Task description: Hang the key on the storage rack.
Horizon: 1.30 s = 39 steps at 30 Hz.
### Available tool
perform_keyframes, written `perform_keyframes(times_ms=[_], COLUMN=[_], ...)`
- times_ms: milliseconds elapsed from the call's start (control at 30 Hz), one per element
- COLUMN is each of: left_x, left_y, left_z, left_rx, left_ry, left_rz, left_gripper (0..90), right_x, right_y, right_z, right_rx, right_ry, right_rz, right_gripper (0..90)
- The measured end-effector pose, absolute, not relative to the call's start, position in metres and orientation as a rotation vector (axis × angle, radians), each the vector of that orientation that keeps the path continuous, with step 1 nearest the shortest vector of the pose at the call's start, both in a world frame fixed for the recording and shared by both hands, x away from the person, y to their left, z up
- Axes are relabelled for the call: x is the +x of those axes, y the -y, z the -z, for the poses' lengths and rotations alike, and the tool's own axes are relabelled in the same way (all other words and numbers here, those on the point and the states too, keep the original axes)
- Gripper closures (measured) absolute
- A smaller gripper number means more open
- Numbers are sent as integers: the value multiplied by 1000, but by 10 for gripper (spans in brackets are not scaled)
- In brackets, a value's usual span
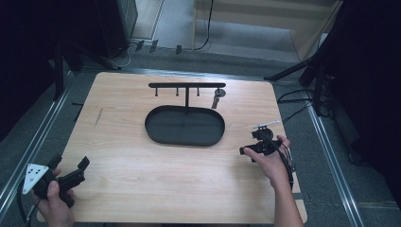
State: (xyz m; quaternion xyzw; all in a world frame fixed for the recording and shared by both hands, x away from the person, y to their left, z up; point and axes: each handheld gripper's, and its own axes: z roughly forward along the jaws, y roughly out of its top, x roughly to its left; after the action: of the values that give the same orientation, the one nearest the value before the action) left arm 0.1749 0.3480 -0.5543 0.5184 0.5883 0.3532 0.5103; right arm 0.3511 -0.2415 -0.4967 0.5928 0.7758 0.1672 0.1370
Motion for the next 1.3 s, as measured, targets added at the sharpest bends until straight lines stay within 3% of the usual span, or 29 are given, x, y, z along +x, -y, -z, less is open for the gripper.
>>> perform_keyframes(times_ms=[700,1300], left_x=[174,175], left_y=[-347,-346], left_z=[554,554], left_rx=[1260,1279], left_ry=[-1413,-1423], left_rz=[-860,-857], left_gripper=[0,0], right_x=[271,227], right_y=[317,350], right_z=[539,544], right_rx=[1675,1613], right_ry=[-1892,-1669], right_rz=[-923,-1137], right_gripper=[0,0])
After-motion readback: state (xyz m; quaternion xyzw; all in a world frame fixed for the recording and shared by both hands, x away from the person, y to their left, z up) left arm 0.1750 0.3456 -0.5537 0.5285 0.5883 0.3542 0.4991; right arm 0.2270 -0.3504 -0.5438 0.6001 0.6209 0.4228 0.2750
